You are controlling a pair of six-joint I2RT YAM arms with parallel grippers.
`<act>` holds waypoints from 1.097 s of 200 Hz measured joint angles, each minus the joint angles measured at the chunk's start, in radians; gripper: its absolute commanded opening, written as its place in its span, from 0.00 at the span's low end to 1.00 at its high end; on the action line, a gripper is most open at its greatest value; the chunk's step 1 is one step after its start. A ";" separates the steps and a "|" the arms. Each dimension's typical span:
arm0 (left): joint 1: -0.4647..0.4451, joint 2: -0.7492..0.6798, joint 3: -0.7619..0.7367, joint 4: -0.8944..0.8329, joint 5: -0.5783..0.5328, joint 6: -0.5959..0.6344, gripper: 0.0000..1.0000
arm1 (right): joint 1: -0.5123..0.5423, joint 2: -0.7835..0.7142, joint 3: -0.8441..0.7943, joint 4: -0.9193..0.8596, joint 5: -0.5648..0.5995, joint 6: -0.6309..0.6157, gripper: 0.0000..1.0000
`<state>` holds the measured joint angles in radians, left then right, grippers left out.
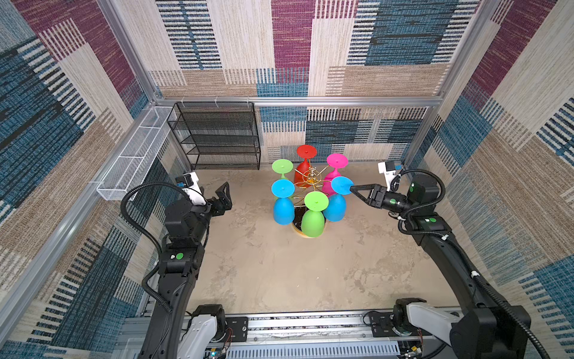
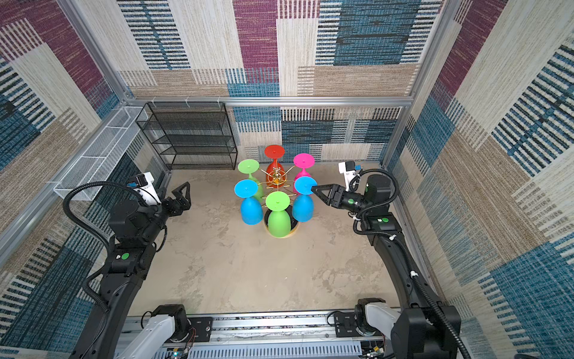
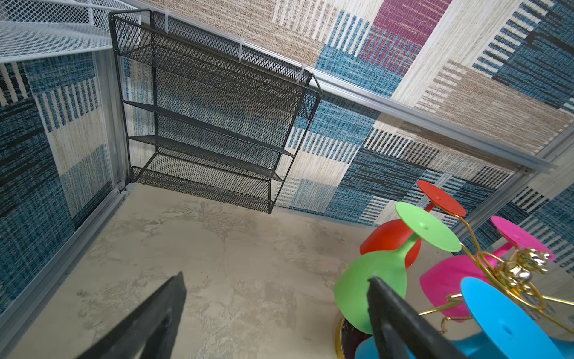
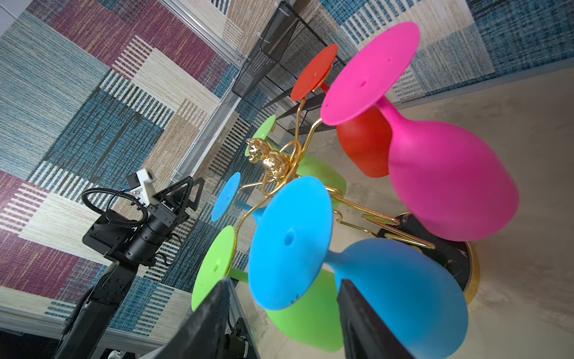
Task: Take the wine glass off the wine glass rack
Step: 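Raise both arms, moving the right gripper toward the blue glass nearest it, then close the right gripper on the blue glass's base rim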
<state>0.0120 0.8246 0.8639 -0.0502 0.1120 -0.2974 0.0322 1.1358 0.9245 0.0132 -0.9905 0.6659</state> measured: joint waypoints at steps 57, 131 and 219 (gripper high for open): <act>0.000 0.001 -0.003 0.002 0.025 -0.007 0.93 | 0.000 0.031 -0.008 0.054 -0.039 0.044 0.44; 0.001 0.010 -0.006 0.002 0.033 -0.014 0.93 | 0.000 0.067 -0.008 0.080 -0.051 0.070 0.30; 0.001 0.017 -0.011 0.004 0.056 -0.021 0.93 | -0.001 0.084 0.016 0.112 -0.069 0.103 0.08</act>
<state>0.0132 0.8413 0.8532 -0.0460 0.1677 -0.3187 0.0315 1.2198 0.9409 0.1249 -1.0599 0.7692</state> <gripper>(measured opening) 0.934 0.101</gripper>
